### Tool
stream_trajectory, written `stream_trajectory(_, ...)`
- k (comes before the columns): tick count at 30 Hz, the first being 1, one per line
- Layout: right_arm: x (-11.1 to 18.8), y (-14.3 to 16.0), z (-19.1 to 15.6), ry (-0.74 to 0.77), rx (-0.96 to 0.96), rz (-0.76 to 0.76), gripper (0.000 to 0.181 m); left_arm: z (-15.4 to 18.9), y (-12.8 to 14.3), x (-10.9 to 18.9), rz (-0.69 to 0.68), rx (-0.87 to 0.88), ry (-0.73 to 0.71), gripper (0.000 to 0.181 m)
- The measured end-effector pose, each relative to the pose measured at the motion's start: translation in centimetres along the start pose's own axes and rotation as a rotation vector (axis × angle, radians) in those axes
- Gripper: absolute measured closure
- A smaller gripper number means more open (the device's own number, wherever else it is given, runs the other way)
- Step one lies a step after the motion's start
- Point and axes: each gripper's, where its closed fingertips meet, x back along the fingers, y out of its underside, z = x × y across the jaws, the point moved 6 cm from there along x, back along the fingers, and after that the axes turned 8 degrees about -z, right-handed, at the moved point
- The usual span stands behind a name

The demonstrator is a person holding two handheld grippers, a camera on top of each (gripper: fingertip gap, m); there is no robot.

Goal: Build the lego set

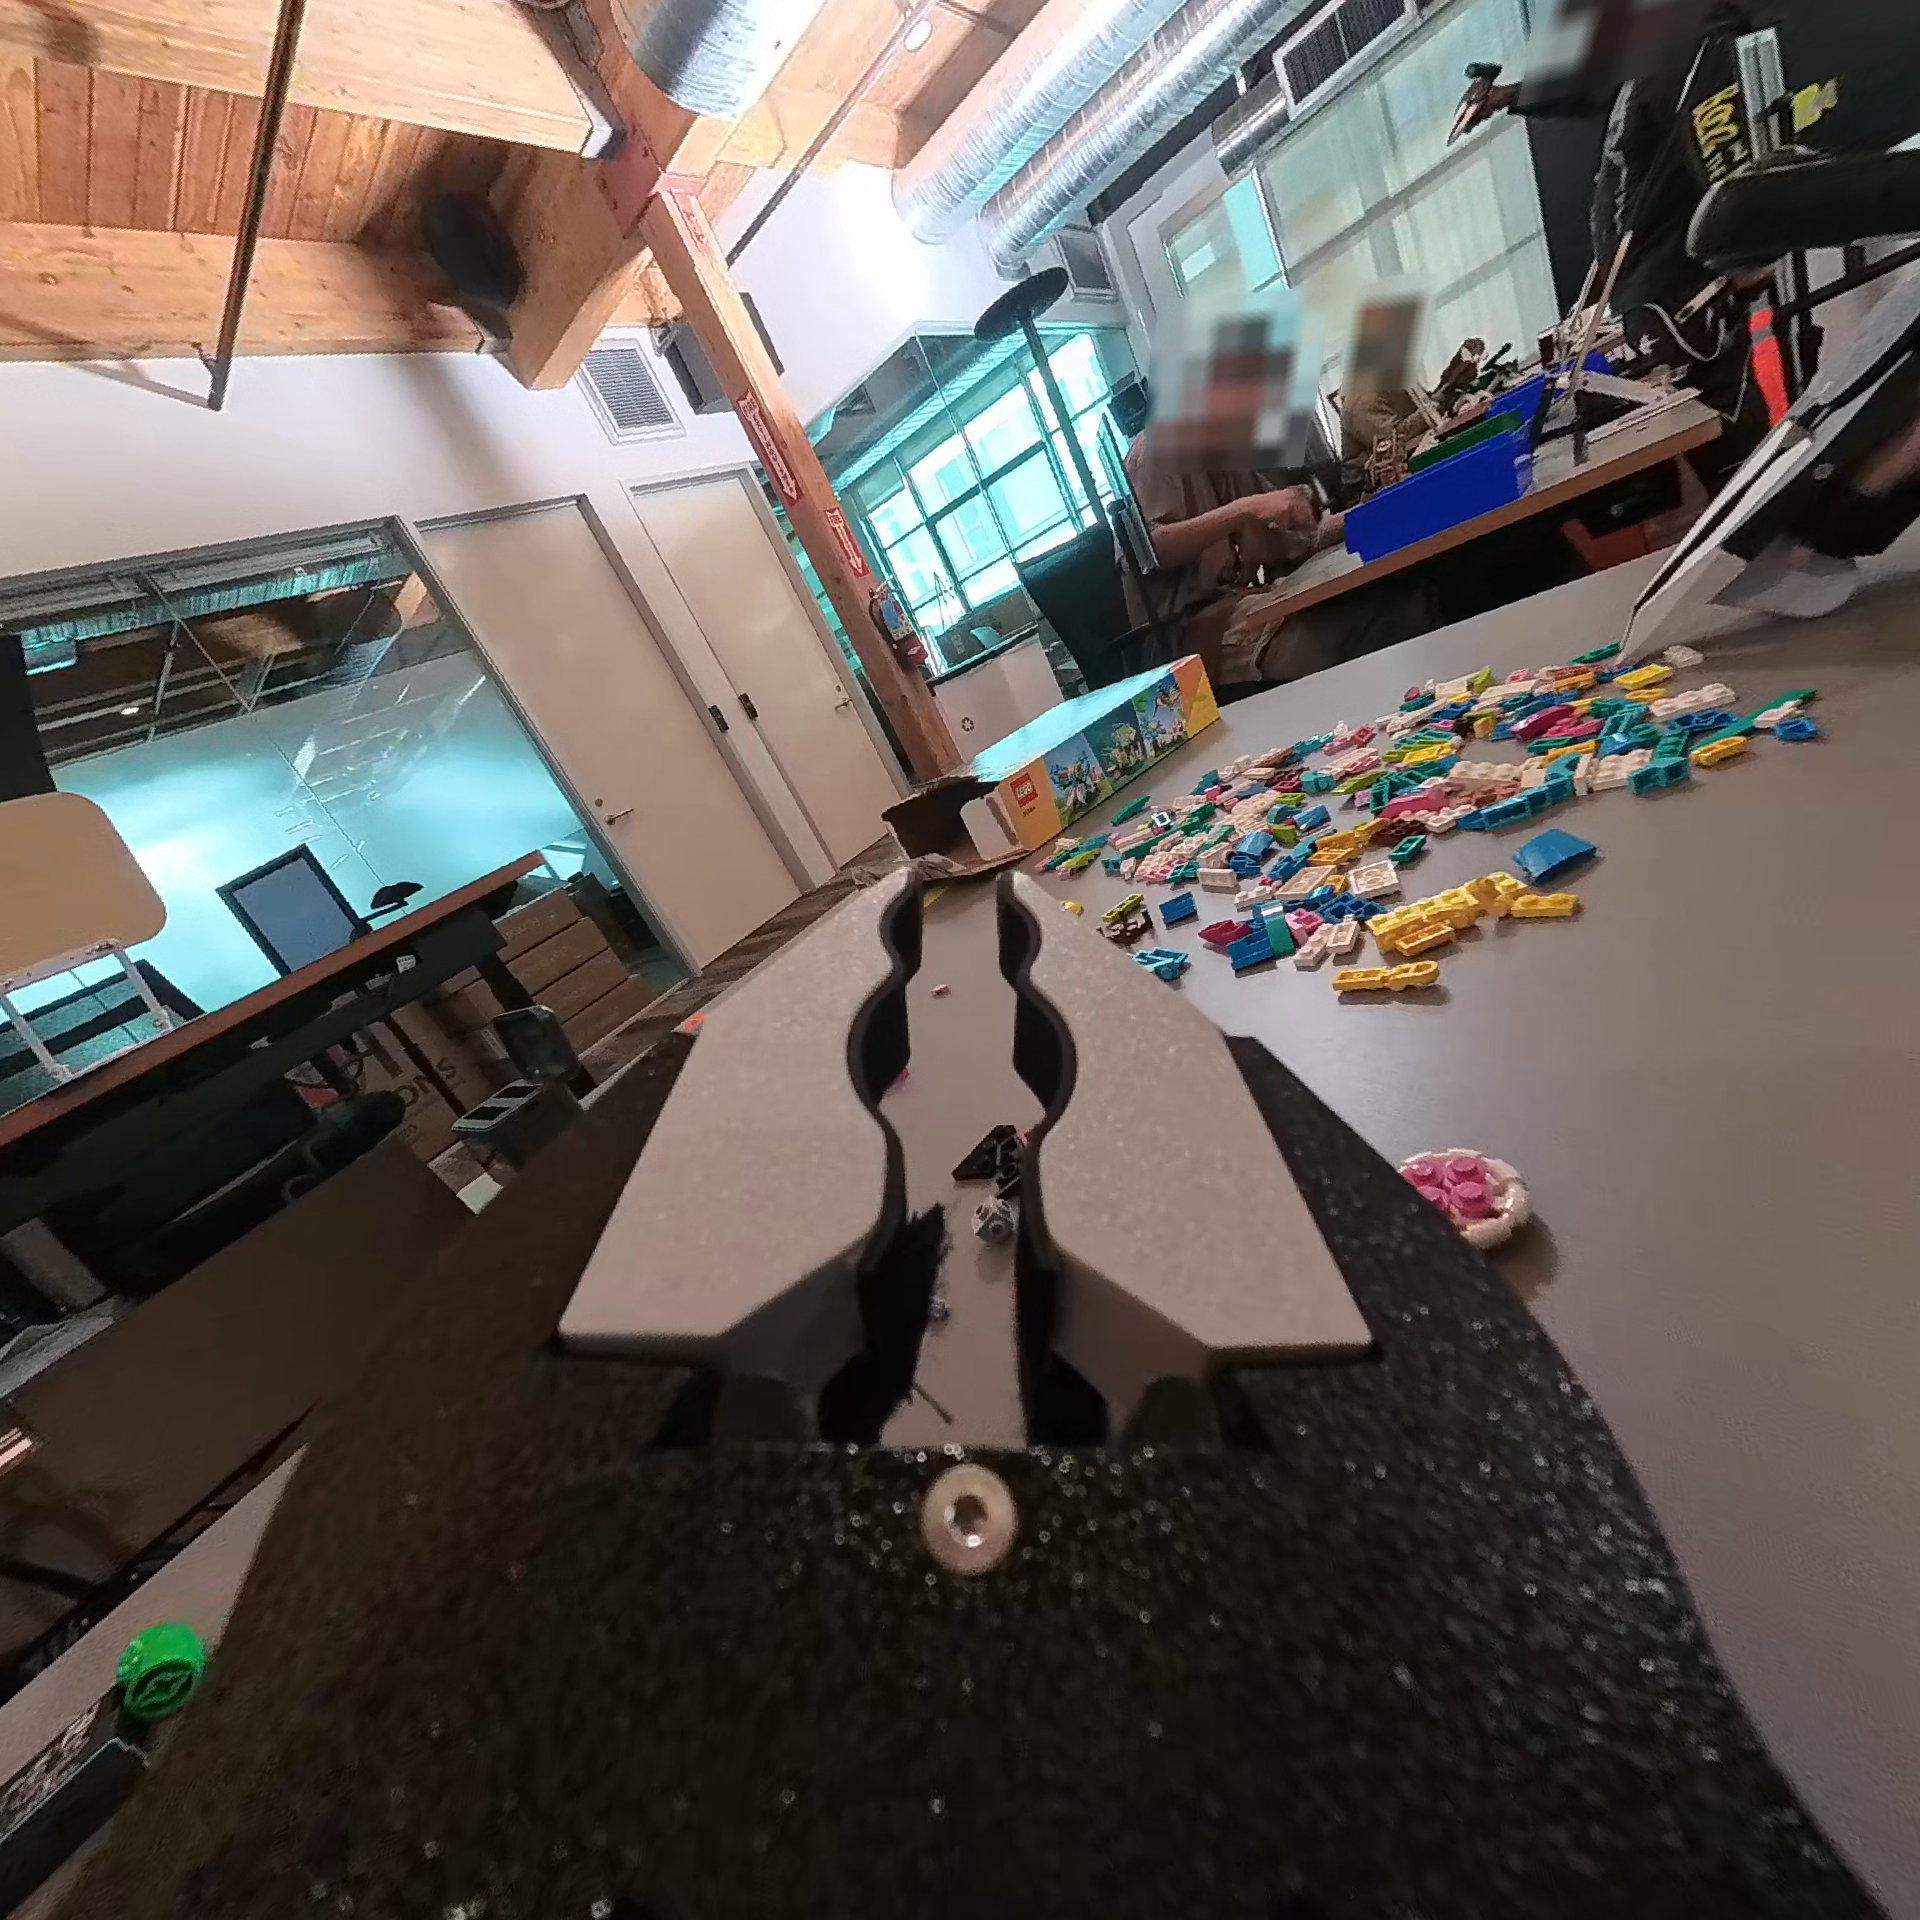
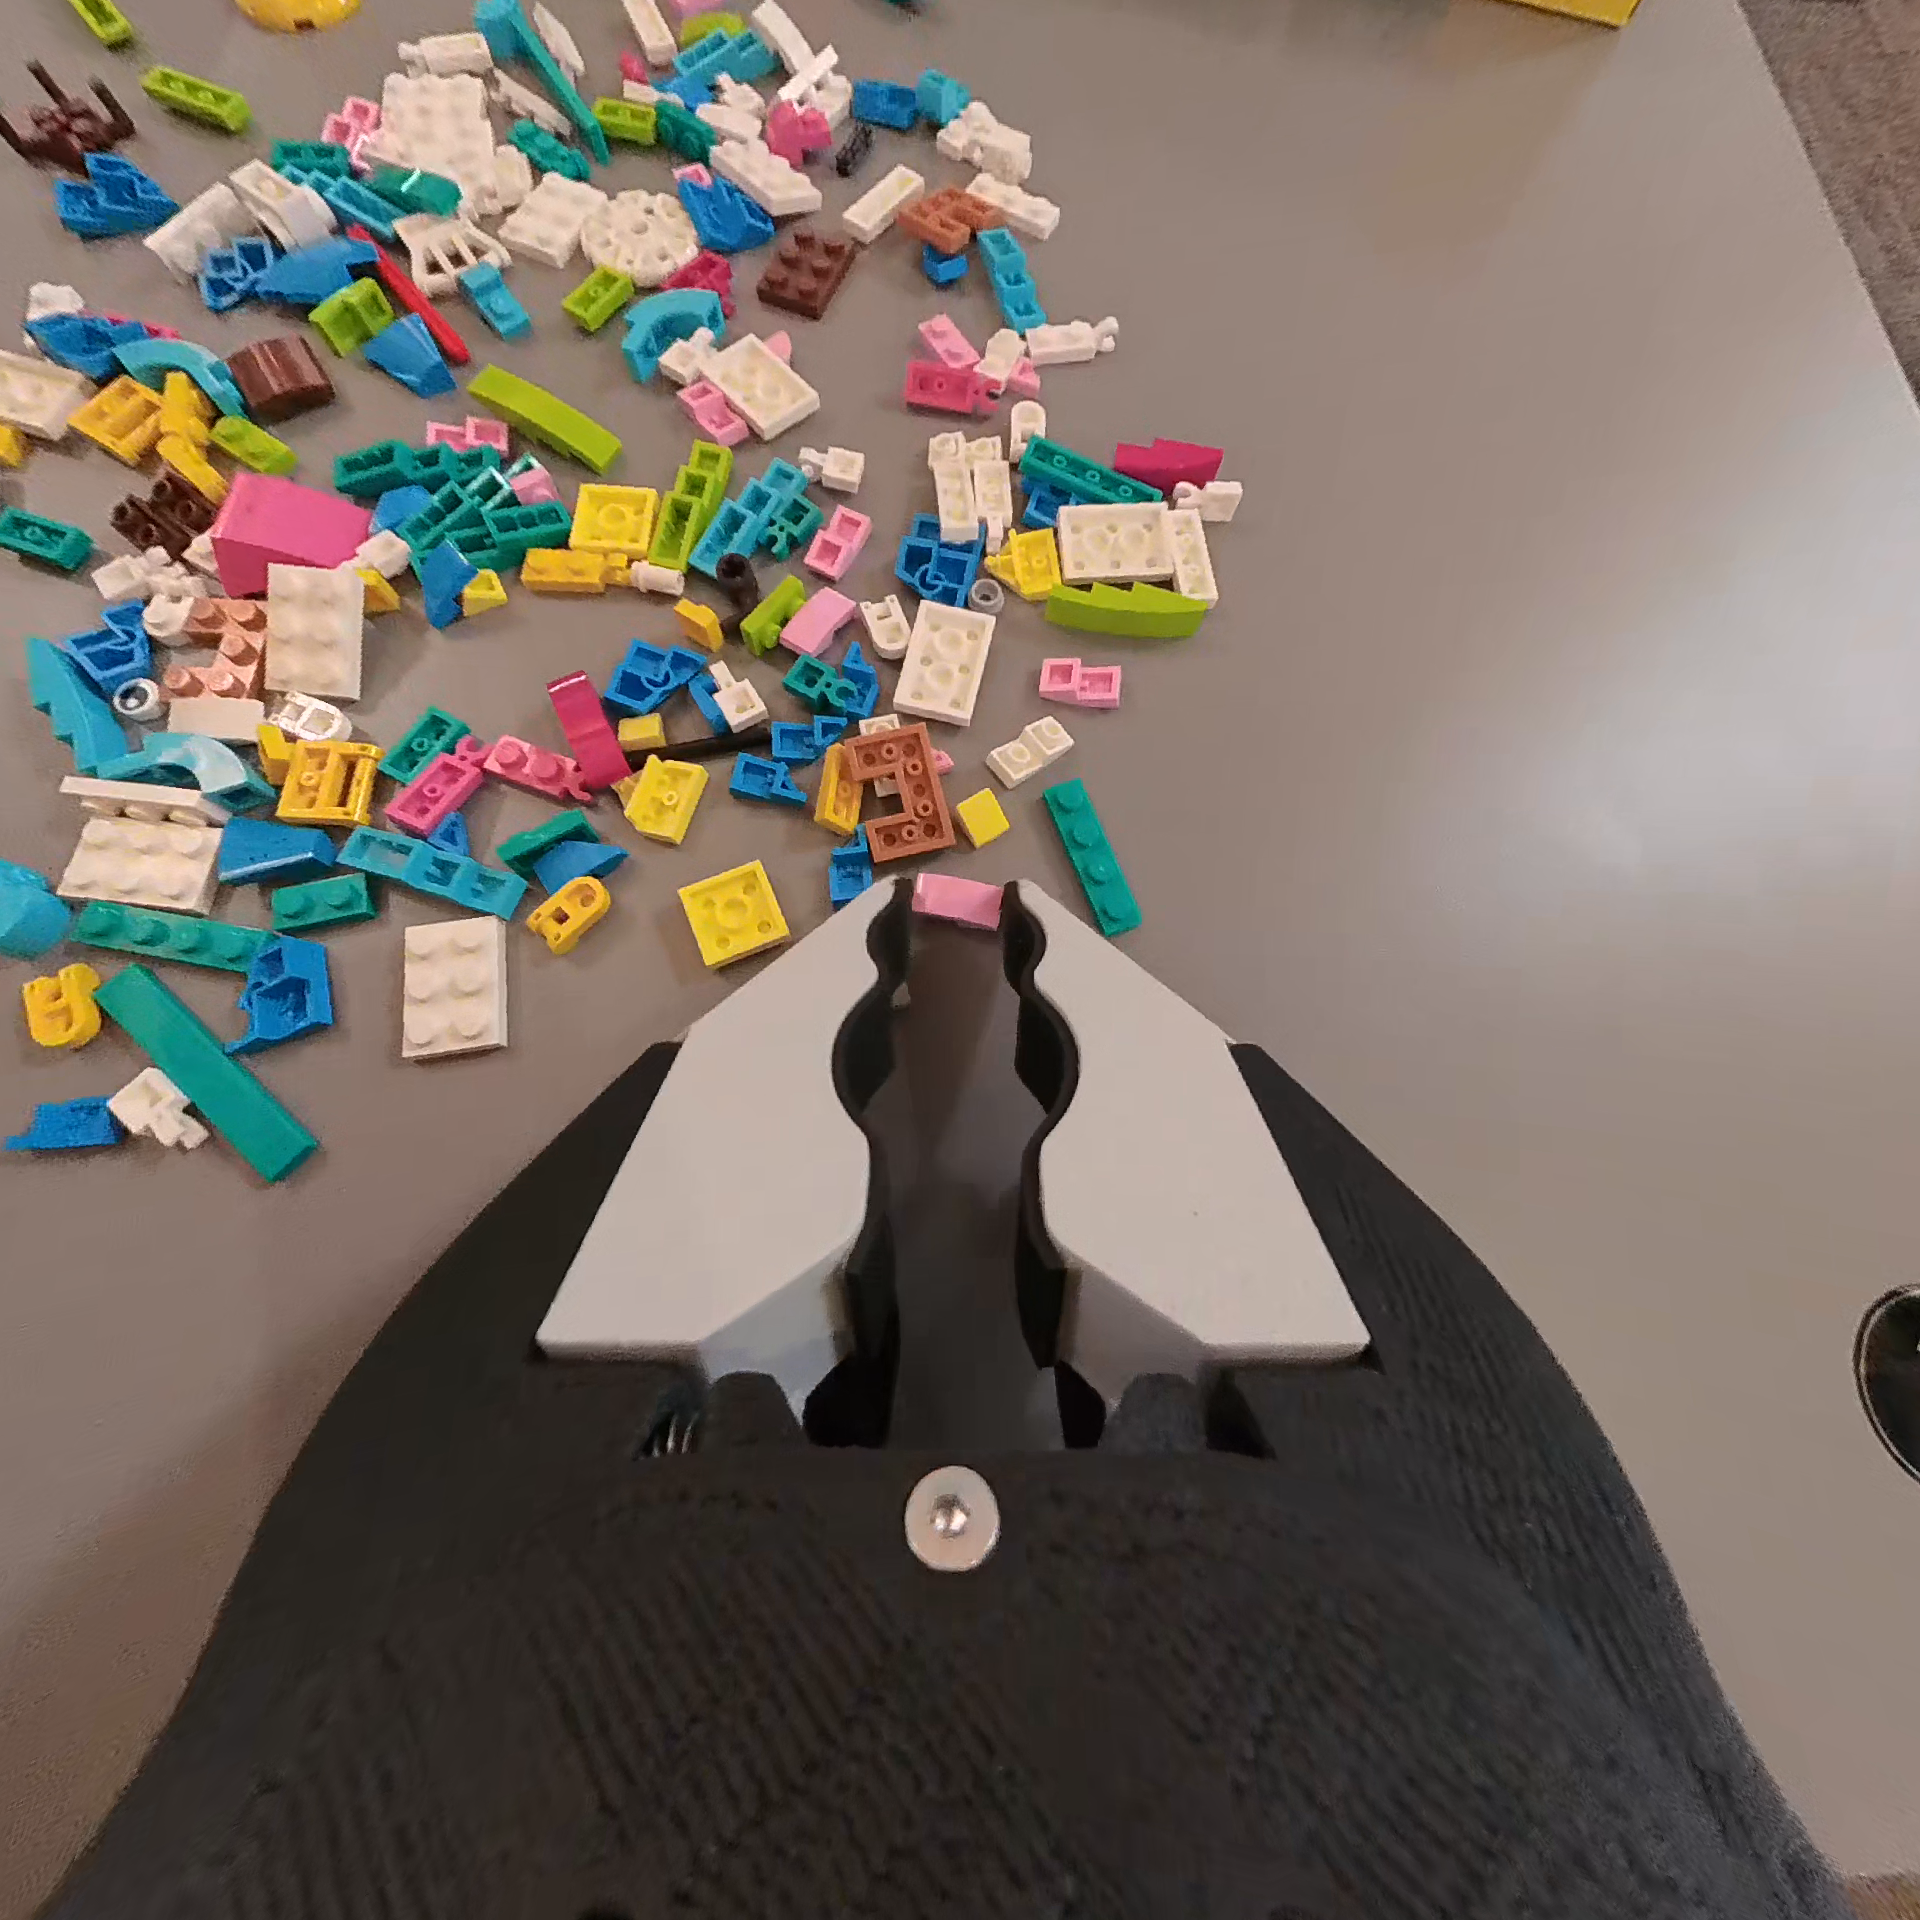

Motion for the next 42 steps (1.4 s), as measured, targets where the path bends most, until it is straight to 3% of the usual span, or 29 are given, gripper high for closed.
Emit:
stream_trajectory(3,0.7,-0.4,-0.4,0.012,0.022,0.031,0.165,0.0,0.0,0.0,0.001,0.004,-0.004,0.170)
stream_trajectory(6,2.0,-3.2,-3.9,-0.057,0.101,0.123,0.165,-0.2,0.1,-0.4,-0.001,0.023,-0.024,0.171)
stream_trajectory(12,0.1,-10.0,-20.4,-0.414,0.418,0.267,0.165,-1.2,-0.2,0.1,0.025,0.044,-0.103,0.170)
stream_trajectory(15,-2.2,-12.2,-28.4,-0.553,0.563,0.240,0.165,-1.4,0.1,0.2,-0.029,-0.040,-0.181,0.171)
stream_trajectory(20,-5.7,-12.3,-35.9,-0.646,0.748,0.098,0.165,-1.1,-0.3,0.4,-0.008,-0.062,-0.180,0.171)
stream_trajectory(29,-7.1,-11.2,-36.3,-0.607,0.769,0.024,0.164,-1.9,0.4,-0.2,-0.033,-0.001,-0.190,0.173)
stream_trajectory(34,-5.6,-12.0,-35.5,-0.583,0.713,0.141,0.141,-2.2,0.7,-0.2,-0.075,-0.013,-0.217,0.172)
stream_trajectory(39,-3.2,-11.5,-30.7,-0.521,0.585,0.248,0.140,-1.8,0.7,-0.2,-0.086,-0.045,-0.214,0.171)
stream_trajectory(42,-1.7,-10.9,-24.7,-0.380,0.503,0.285,0.142,-1.7,0.7,-0.3,-0.087,-0.053,-0.204,0.172)
